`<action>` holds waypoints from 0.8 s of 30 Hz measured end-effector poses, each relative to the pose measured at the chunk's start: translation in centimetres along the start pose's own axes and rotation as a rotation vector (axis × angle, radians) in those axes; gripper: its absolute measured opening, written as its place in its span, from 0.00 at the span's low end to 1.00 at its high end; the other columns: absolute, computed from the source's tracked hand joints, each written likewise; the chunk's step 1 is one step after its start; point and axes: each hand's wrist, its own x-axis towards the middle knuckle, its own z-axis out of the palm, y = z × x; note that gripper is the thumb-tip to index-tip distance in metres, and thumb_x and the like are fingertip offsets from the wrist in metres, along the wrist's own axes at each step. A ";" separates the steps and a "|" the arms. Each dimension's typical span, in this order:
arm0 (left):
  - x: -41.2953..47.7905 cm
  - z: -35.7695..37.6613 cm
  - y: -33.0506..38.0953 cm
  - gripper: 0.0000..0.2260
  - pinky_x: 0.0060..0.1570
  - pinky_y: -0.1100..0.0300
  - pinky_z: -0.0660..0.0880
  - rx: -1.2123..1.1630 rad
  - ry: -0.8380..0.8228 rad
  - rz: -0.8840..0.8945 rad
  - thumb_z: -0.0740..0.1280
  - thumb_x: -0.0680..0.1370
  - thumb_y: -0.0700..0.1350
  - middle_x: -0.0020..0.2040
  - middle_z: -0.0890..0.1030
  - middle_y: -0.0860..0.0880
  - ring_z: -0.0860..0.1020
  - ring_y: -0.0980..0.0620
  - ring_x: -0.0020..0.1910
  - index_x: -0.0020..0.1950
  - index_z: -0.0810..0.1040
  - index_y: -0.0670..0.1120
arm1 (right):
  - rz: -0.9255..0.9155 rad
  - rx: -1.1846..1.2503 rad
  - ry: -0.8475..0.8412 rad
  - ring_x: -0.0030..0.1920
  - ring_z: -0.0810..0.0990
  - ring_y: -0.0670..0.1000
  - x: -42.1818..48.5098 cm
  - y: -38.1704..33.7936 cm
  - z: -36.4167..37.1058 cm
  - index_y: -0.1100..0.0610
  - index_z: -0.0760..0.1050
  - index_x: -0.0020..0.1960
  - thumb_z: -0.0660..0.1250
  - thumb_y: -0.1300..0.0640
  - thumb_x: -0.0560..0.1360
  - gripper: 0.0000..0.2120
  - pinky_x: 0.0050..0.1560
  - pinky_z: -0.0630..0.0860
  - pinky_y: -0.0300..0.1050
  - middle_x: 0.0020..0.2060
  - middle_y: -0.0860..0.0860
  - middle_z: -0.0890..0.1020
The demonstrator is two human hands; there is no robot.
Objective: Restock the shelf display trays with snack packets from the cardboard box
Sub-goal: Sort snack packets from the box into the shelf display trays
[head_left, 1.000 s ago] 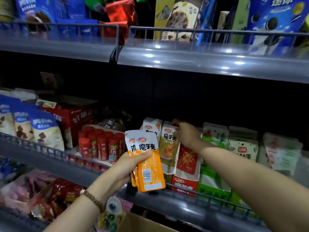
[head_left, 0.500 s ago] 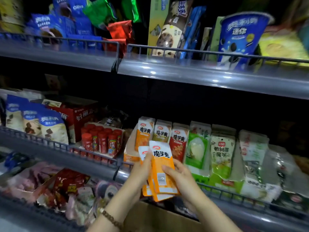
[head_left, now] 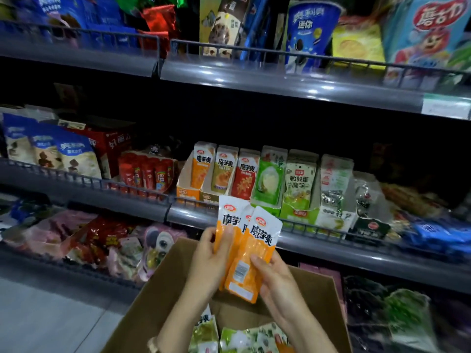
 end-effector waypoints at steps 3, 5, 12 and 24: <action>-1.4 0.8 -0.3 0.05 0.48 0.53 0.78 0.098 -0.100 0.018 0.65 0.78 0.47 0.46 0.83 0.48 0.82 0.50 0.45 0.51 0.75 0.48 | -0.041 -0.063 -0.042 0.56 0.81 0.55 -0.7 -0.2 0.5 0.58 0.70 0.65 0.65 0.59 0.76 0.19 0.52 0.80 0.48 0.56 0.57 0.82; -2.2 0.9 -0.4 0.04 0.45 0.56 0.79 0.088 -0.094 -0.015 0.62 0.80 0.45 0.46 0.83 0.48 0.82 0.51 0.44 0.53 0.75 0.48 | -0.076 -0.153 -0.019 0.54 0.82 0.53 -1.2 -0.2 0.6 0.57 0.71 0.65 0.60 0.61 0.79 0.15 0.52 0.80 0.48 0.55 0.55 0.83; -3.6 0.2 0.0 0.21 0.49 0.60 0.72 0.202 -0.104 -0.142 0.60 0.80 0.51 0.60 0.74 0.52 0.75 0.55 0.54 0.72 0.60 0.51 | -0.115 -0.292 0.153 0.43 0.83 0.52 -1.8 0.3 0.4 0.59 0.72 0.58 0.68 0.64 0.74 0.13 0.43 0.80 0.45 0.47 0.57 0.84; -3.8 -2.2 1.1 0.16 0.39 0.54 0.78 -0.504 -0.500 -0.622 0.67 0.69 0.42 0.46 0.82 0.38 0.80 0.45 0.38 0.55 0.79 0.37 | -0.110 -0.436 -0.018 0.55 0.80 0.55 -0.7 -2.9 -0.1 0.38 0.60 0.68 0.71 0.52 0.70 0.32 0.45 0.80 0.47 0.62 0.48 0.74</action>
